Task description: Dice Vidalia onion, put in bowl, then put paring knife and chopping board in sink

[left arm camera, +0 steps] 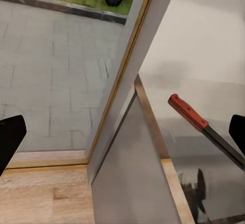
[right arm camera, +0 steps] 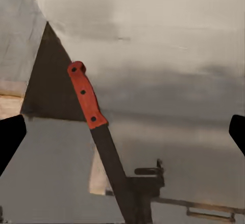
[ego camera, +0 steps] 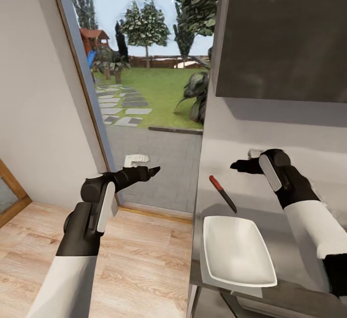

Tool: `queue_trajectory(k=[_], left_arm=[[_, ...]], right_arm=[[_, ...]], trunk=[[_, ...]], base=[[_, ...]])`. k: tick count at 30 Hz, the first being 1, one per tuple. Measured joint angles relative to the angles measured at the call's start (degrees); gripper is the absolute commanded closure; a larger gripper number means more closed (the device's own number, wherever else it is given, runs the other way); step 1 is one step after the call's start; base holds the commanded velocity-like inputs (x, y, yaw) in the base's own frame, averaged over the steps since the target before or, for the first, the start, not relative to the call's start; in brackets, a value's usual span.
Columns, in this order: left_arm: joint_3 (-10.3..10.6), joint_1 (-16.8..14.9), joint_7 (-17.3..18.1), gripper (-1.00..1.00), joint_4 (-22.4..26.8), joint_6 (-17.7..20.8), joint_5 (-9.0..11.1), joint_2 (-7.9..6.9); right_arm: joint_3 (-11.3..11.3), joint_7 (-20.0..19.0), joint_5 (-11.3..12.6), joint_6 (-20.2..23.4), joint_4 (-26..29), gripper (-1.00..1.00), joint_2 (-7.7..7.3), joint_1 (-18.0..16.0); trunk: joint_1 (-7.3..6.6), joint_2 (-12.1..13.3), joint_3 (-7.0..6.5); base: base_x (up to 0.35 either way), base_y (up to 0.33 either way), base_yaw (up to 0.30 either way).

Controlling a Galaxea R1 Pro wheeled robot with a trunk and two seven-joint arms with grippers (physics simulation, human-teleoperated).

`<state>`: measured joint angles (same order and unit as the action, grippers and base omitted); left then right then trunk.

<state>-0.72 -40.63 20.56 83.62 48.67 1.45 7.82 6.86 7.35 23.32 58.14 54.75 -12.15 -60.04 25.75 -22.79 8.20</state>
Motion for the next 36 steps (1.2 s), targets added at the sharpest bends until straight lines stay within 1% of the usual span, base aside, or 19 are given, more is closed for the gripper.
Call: queue_trajectory(k=[1, 3, 5, 6, 7, 9, 10, 11, 12, 15, 23, 27, 36], left_arm=[[0.0, 0.0, 0.0, -1.0, 0.0, 0.0, 0.0, 0.03], [0.1, 0.0, 0.0, -1.0, 0.0, 0.0, 0.0, 0.2], [0.1, 0.0, 0.0, -1.0, 0.0, 0.0, 0.0, 0.27], [0.1, 0.0, 0.0, -1.0, 0.0, 0.0, 0.0, 0.28], [0.1, 0.0, 0.0, -1.0, 0.0, 0.0, 0.0, 0.31], [0.1, 0.0, 0.0, -1.0, 0.0, 0.0, 0.0, 0.32], [0.1, 0.0, 0.0, -1.0, 0.0, 0.0, 0.0, 0.32], [0.1, 0.0, 0.0, -1.0, 0.0, 0.0, 0.0, 0.32], [0.1, 0.0, 0.0, -1.0, 0.3, 0.0, 0.0, 0.29], [0.1, 0.0, 0.1, -1.0, 0.7, 0.0, 0.0, 0.25], [0.1, 0.1, 0.1, -1.0, 0.9, 0.0, 0.0, 0.23], [0.1, 0.0, 0.1, -1.0, 0.9, 0.0, 0.0, 0.23], [0.1, 0.1, 0.1, -1.0, 0.9, 0.0, 0.0, 0.17]], right_arm=[[0.4, -0.5, -0.3, 0.0, 0.0, -1.0, 0.16, 0.0], [1.8, -2.8, -0.2, 0.0, 0.0, -1.0, 0.43, -0.1], [2.6, -5.6, 0.1, 0.0, 0.0, -1.0, 0.54, -0.2], [2.7, -6.3, 0.2, 0.1, 0.0, -1.0, 0.55, -0.2], [3.3, -8.8, 0.5, 0.1, 0.0, -1.0, 0.61, -0.2], [4.1, -9.4, 0.5, 0.1, 0.0, -1.0, 0.65, -0.2], [5.1, -9.6, 0.5, 0.1, 0.0, -1.0, 0.67, -0.2], [6.4, -9.7, 0.6, 0.1, 0.0, -1.0, 0.68, -0.2], [8.7, -9.8, 0.6, 0.1, 0.0, -1.0, 0.7, -0.2], [10.2, -9.8, 0.5, 0.1, 0.0, -1.0, 0.7, -0.2], [10.6, -9.8, 0.4, 0.1, 0.0, -1.0, 0.63, -0.2], [9.7, -9.8, 0.4, 0.1, 0.0, -1.0, 0.45, -0.2], [9.5, -9.8, 0.4, 0.1, 0.0, -1.0, 0.43, -0.2]], trunk=[[0.0, 0.0, 0.0], [0.0, 0.0, 0.0], [0.0, 0.0, 0.0], [0.0, 0.0, 0.0], [0.0, 0.0, 0.0], [0.0, 0.0, 0.0], [0.0, 0.0, 0.0], [0.0, 0.0, 0.0], [0.0, 0.0, 0.0], [0.0, 0.0, 0.0], [0.0, 0.0, 0.0], [-0.03, 0.0, 0.0], [0.0, 0.0, 0.0]], base=[[0.0, 0.0, 0.0], [0.0, 0.0, 0.0], [0.0, 0.0, 0.0], [0.0, 0.0, 0.0], [0.0, 0.0, 0.0], [0.0, 0.0, 0.0], [0.0, 0.0, 0.0], [0.0, 0.0, 0.0], [0.0, 0.0, 0.0], [0.0, 0.0, 0.0], [0.0, 0.0, 0.0], [0.086, 0.0, 0.0], [0.07, 0.0, 0.0]])
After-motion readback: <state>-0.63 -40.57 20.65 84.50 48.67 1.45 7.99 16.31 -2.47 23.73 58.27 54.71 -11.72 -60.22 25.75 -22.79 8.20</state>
